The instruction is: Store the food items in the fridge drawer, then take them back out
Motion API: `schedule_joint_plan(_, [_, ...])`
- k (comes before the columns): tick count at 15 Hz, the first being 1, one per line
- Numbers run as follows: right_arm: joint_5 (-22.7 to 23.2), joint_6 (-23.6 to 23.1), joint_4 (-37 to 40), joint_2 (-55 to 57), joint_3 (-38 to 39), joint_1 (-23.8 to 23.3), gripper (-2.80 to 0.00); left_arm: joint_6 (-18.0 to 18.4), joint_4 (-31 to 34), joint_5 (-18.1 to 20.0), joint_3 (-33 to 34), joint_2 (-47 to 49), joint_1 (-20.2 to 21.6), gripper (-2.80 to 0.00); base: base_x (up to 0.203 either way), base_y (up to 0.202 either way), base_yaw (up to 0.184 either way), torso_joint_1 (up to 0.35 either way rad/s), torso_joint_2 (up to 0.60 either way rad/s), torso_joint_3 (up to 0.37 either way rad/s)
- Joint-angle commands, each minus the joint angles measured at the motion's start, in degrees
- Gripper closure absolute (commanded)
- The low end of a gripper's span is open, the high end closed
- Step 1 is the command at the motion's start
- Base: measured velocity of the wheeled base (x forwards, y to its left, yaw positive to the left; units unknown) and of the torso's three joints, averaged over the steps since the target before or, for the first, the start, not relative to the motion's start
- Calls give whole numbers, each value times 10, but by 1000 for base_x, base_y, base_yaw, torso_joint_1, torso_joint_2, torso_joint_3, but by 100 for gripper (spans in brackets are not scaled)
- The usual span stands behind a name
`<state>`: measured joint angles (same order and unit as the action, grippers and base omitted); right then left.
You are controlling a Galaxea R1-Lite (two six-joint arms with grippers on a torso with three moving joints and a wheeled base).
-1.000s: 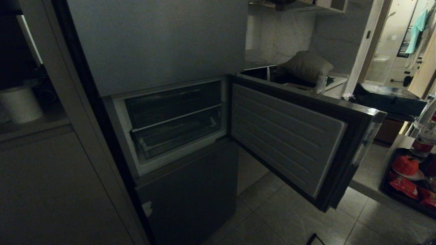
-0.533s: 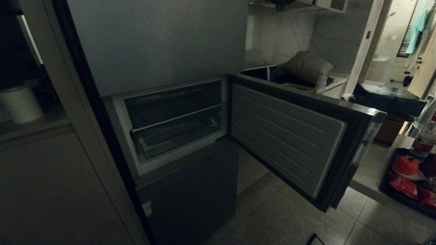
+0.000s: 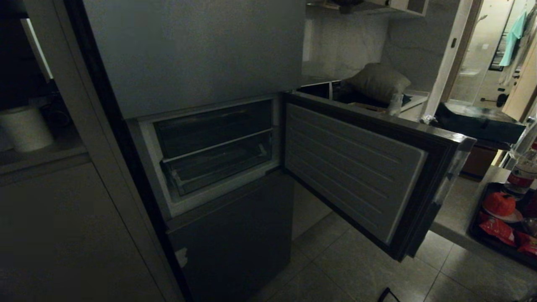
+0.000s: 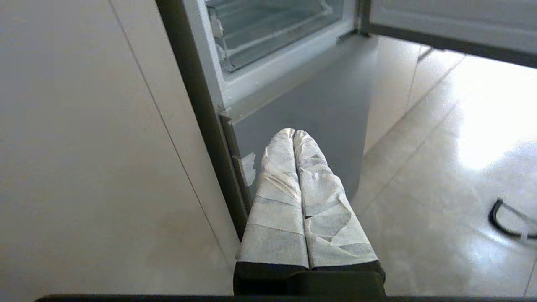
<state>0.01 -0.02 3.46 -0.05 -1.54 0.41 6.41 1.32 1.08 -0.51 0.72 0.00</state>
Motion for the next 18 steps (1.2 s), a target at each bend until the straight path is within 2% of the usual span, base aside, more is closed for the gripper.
schedule_joint_plan(1, [1, 0, 0, 0, 1, 0, 0, -12, 1, -2, 1, -7, 0, 0, 0, 0, 0, 0, 0, 0])
schedule_joint_plan(10, [1, 1, 0, 0, 1, 0, 0, -23, -9, -5, 3, -7, 0, 0, 0, 0, 0, 0, 0, 0])
schedule_joint_plan(13, [0, 1, 0, 0, 1, 0, 0, -41, -13, -10, 5, -7, 0, 0, 0, 0, 0, 0, 0, 0])
schedule_joint_plan(18, [0, 1, -1, 0, 1, 0, 0, -41, -13, -10, 5, -7, 0, 0, 0, 0, 0, 0, 0, 0])
